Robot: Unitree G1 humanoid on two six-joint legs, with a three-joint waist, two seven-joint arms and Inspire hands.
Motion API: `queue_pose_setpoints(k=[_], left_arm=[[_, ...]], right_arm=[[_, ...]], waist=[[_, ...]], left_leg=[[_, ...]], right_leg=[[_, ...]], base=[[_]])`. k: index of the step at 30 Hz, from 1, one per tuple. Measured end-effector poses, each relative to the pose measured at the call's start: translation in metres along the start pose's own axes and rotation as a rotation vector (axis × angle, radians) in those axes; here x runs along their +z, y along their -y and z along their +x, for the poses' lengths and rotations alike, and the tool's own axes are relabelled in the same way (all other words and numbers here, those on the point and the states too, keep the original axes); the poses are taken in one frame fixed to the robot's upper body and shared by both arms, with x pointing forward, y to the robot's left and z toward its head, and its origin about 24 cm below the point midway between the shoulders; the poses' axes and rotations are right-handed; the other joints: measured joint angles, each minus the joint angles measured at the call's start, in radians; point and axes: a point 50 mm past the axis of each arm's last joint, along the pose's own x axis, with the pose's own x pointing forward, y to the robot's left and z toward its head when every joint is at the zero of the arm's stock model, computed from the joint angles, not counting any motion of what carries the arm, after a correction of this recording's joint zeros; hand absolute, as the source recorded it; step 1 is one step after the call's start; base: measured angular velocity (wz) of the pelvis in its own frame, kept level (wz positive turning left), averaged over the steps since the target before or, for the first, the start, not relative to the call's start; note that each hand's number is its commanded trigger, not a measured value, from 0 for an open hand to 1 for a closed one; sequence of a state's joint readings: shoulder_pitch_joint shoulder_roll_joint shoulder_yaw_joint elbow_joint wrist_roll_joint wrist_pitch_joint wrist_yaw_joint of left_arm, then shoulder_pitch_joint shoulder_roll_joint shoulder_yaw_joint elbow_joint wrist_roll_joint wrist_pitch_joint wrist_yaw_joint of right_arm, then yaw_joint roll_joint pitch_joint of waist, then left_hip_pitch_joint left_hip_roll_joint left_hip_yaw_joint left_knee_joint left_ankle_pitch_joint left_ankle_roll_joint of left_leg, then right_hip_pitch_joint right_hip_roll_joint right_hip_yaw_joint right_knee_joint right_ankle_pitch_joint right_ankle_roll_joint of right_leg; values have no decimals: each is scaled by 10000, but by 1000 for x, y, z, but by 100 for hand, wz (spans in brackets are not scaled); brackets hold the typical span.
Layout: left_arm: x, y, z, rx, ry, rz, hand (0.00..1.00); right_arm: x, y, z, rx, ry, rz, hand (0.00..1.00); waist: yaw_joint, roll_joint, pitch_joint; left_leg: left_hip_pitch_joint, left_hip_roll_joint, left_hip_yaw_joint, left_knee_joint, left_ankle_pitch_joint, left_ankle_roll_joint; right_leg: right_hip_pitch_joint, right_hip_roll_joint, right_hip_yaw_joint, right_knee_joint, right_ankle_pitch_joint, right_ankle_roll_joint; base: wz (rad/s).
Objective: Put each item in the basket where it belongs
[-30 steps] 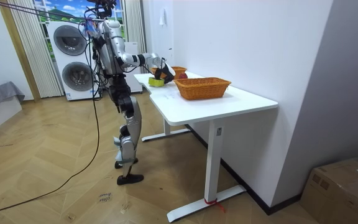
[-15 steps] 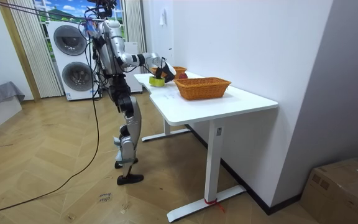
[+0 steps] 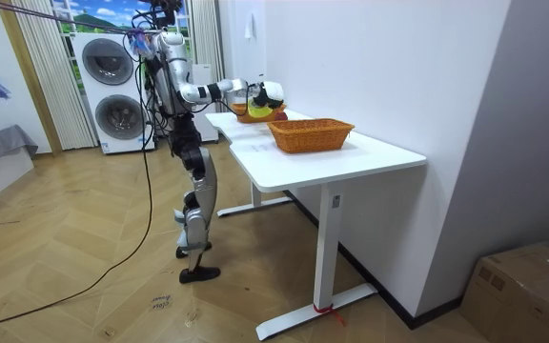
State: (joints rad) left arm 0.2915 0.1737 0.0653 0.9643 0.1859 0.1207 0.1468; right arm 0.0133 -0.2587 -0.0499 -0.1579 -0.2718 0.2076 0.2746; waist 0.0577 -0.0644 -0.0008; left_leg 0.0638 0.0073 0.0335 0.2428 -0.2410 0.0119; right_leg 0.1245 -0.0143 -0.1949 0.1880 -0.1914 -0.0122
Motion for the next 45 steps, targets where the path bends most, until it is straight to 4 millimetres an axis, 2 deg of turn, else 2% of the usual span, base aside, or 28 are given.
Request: queue_pose_setpoints(k=[6,11,17,23,25,29,35,39,42,45], left_arm=[[-10,1,-2,-46,-245,34,0],[-14,2,-2,-73,-391,-44,0],[-20,3,-3,-113,-659,-15,0],[-22,4,-3,-127,-732,4,0],[-21,3,-3,-114,-703,-11,0],[-22,3,-3,-128,-744,-41,0],[-26,-2,-3,-8,-887,-376,0],[-31,-6,-4,139,-949,-458,0],[-35,-7,-5,171,-1043,-474,0],[-37,-12,-5,313,-1093,-564,0]], right_arm=[[0,9,-1,-1276,149,355,100],[0,15,-2,-1998,235,720,100],[-1,31,-7,-3366,410,1338,100],[-12,43,-10,-4584,53,1595,100],[-21,47,-11,-4875,-364,1611,100],[-28,56,-15,-5580,-638,1720,100],[-32,68,-20,-6357,-772,1641,100],[-41,77,-24,-6888,-1156,1442,100],[-46,82,-28,-7220,-1342,1632,100],[-50,82,-30,-7387,-1494,1657,100]], waist=[[-223,54,-3],[-261,70,8],[-397,81,22],[-566,67,26],[-609,27,44],[-599,-25,74],[-748,-235,54],[-830,-386,-22],[-789,-369,2],[-891,-359,8]], left_leg=[[17,10,66,-33,0,0],[78,12,139,-65,0,0],[122,13,170,-88,2,4],[177,17,176,-74,2,4],[160,19,187,-67,2,4],[150,31,335,-71,-1,7],[160,34,466,-138,-1,10],[199,59,538,-124,-3,14],[355,92,680,-154,-4,14],[354,144,716,-234,-18,-6]], right_leg=[[-26,3,39,1,0,0],[-20,7,165,5,0,1],[17,4,152,4,-2,3],[71,9,149,5,-3,4],[27,8,168,38,-3,4],[-53,14,306,31,-11,11],[-123,42,554,-19,-17,17],[-143,56,577,10,-11,20],[-55,69,671,11,-11,20],[-100,110,695,25,-9,16]], base=[[-2],[-5],[-1],[0],[-2],[-10],[-8],[-5],[-10],[-5]])
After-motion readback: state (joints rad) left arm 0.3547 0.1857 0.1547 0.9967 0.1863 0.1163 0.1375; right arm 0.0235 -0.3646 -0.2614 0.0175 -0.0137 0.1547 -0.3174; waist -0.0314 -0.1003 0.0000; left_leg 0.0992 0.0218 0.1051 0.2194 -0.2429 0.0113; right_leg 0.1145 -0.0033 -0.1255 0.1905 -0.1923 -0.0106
